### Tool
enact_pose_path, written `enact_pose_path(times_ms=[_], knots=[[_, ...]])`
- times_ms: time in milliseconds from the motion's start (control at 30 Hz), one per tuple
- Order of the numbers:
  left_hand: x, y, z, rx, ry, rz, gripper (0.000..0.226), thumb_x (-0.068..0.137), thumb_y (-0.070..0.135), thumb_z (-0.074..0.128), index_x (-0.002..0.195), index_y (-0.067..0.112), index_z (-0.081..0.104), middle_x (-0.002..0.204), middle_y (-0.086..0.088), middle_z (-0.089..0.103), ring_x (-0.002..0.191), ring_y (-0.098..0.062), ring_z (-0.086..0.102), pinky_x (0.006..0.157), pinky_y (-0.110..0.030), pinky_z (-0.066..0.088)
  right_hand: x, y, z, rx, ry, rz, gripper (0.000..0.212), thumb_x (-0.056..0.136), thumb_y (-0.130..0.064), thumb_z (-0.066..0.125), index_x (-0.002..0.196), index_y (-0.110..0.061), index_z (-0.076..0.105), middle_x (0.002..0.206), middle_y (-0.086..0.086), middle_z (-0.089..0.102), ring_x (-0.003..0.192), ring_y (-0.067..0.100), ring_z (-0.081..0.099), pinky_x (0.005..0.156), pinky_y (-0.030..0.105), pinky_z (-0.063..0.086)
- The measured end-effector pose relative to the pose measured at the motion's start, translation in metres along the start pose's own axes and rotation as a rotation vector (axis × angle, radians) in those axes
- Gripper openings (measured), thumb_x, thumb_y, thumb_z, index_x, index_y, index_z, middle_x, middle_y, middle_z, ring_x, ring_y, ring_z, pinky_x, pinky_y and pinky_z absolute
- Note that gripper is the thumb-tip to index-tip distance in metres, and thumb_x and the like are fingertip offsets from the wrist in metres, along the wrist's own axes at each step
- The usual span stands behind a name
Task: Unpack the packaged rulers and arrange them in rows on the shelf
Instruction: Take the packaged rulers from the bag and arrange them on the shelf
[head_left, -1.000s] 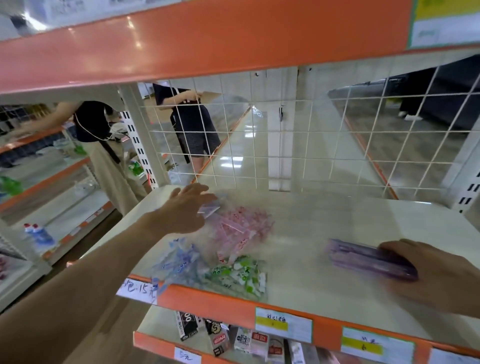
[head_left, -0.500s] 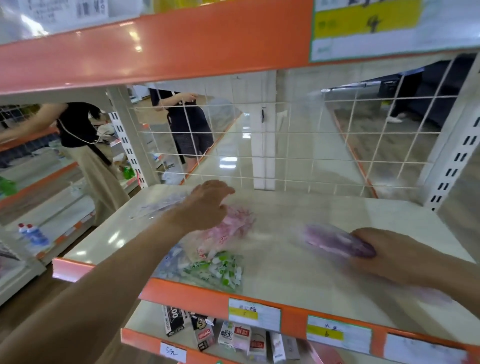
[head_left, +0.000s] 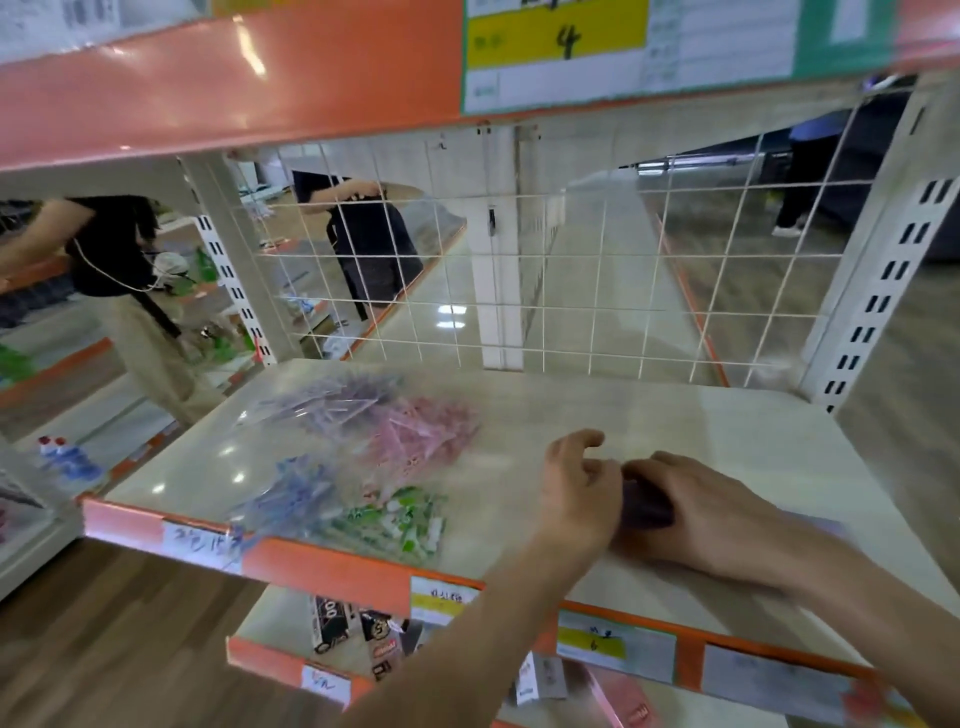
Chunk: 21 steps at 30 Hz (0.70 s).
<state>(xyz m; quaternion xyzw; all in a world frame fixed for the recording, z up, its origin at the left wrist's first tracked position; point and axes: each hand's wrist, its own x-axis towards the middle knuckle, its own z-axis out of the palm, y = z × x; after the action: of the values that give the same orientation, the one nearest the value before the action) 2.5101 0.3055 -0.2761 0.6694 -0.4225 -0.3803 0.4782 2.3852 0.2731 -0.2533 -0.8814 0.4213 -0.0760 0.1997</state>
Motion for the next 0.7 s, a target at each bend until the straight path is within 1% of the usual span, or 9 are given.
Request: enact_pose_path(times_ms=[133,200,267,367,467,500,567,633,700], knots=[[-0.005,0.007,-0.012,-0.284,0.021,-0.016,0.033,0.09,0.004,0.053,0.12,0.02,0.055,0.102,0.006,0.057,0.079,-0.002,0.055,0.061,-0.009,0.045,-0.001,-0.013,0.0,-0.133,0.017,0.0,0.024,0.078,-0.049,0.058,0.095,-0.033,0.048,0.087,-0.008,0.059,0.08,0.008,0.057,0.064,0.02,0.041],[-0.005,0.012,-0.021,-0.385,0.037,-0.017,0.028,0.089,0.007,0.058,0.114,0.018,0.057,0.105,0.004,0.057,0.086,-0.005,0.056,0.073,-0.012,0.046,-0.002,-0.018,0.001,-0.172,-0.013,-0.014,0.027,0.079,-0.052,0.057,0.095,-0.034,0.046,0.086,-0.007,0.06,0.079,0.008,0.057,0.06,0.018,0.04],[-0.005,0.018,-0.037,-0.453,0.067,-0.017,0.027,0.08,0.019,0.065,0.107,0.02,0.061,0.107,0.0,0.06,0.1,-0.014,0.058,0.091,-0.026,0.047,-0.003,-0.022,-0.007,-0.088,-0.001,-0.025,0.029,0.075,-0.05,0.064,0.094,-0.034,0.048,0.087,-0.007,0.062,0.078,0.007,0.058,0.063,0.019,0.043],[-0.005,0.025,-0.06,-0.51,-0.072,0.091,0.053,0.059,0.042,0.066,0.11,0.031,0.059,0.118,0.001,0.063,0.116,-0.015,0.057,0.102,-0.032,0.04,0.001,-0.032,-0.036,0.358,0.281,-0.074,0.032,0.069,-0.032,0.078,0.092,-0.033,0.056,0.085,-0.006,0.067,0.076,0.0,0.061,0.065,0.014,0.047],[-0.007,0.033,-0.07,-0.398,-0.298,0.214,0.068,0.062,0.046,0.068,0.126,0.035,0.05,0.133,0.004,0.057,0.125,-0.008,0.051,0.109,-0.031,0.035,0.008,-0.048,-0.066,0.669,0.484,-0.234,0.026,0.065,-0.042,0.072,0.087,-0.034,0.062,0.08,-0.008,0.068,0.069,0.001,0.062,0.061,0.009,0.046],[-0.007,0.033,-0.07,-0.372,-0.34,0.231,0.072,0.065,0.041,0.07,0.132,0.032,0.046,0.135,0.001,0.056,0.127,-0.011,0.049,0.109,-0.033,0.037,0.009,-0.052,-0.066,0.71,0.491,-0.278,0.026,0.063,-0.043,0.07,0.086,-0.035,0.063,0.077,-0.008,0.067,0.067,0.003,0.062,0.062,0.012,0.047],[-0.01,0.029,-0.066,-0.32,-0.441,0.267,0.071,0.076,0.017,0.074,0.139,0.02,0.04,0.131,-0.004,0.057,0.123,-0.014,0.053,0.103,-0.034,0.044,0.01,-0.055,-0.052,0.781,0.488,-0.309,0.023,0.068,-0.027,0.073,0.089,-0.027,0.062,0.073,-0.005,0.068,0.063,0.007,0.063,0.061,0.017,0.05],[-0.011,0.019,-0.057,-0.25,-0.489,0.286,0.062,0.081,-0.011,0.066,0.135,0.008,0.041,0.12,-0.004,0.06,0.109,-0.004,0.059,0.093,-0.022,0.049,0.008,-0.059,-0.028,0.867,0.464,-0.253,0.025,0.076,0.001,0.074,0.084,-0.02,0.066,0.068,-0.004,0.07,0.059,0.005,0.064,0.058,0.013,0.05],[-0.01,0.009,-0.047,-0.205,-0.449,0.29,0.067,0.078,-0.018,0.065,0.136,0.002,0.038,0.128,-0.005,0.058,0.116,-0.002,0.056,0.1,-0.023,0.045,0.01,-0.062,-0.011,0.914,0.481,-0.167,0.026,0.079,0.006,0.069,0.074,-0.019,0.071,0.066,-0.005,0.071,0.059,0.001,0.064,0.056,0.01,0.048]])
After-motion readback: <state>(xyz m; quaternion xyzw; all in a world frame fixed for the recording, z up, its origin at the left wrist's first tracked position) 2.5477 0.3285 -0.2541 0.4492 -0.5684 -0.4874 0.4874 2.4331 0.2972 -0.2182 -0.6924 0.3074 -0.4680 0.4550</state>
